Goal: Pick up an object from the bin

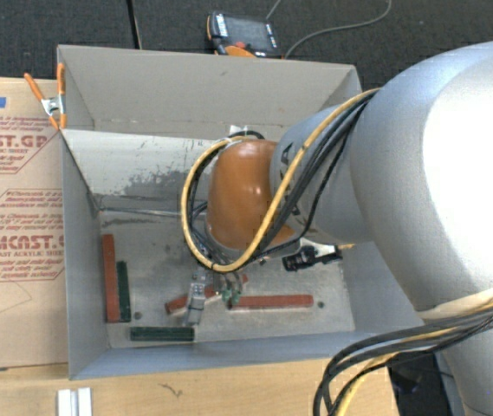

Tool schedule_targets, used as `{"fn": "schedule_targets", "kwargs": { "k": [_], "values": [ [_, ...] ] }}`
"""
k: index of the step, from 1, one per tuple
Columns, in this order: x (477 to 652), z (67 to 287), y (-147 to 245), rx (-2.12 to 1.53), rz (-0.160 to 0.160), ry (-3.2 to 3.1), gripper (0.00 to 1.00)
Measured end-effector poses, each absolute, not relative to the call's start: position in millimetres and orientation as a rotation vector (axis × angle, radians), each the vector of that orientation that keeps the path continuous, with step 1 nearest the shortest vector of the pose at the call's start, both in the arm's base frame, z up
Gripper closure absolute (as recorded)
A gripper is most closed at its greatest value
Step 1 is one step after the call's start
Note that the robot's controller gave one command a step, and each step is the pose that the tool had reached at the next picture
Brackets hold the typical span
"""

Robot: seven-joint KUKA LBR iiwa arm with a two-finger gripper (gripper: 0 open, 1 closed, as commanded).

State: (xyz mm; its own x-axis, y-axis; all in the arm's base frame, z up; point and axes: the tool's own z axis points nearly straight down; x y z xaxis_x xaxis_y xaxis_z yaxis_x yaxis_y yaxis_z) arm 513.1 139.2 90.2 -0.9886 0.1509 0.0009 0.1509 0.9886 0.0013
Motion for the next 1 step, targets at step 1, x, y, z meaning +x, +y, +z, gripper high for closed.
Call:
{"fn": "schedule_targets", "kwargs": {
  "k": [1],
  "values": [
    [513.1,90.2,139.3,-0.237,-0.002,-3.132,1.0]
  ]
}}
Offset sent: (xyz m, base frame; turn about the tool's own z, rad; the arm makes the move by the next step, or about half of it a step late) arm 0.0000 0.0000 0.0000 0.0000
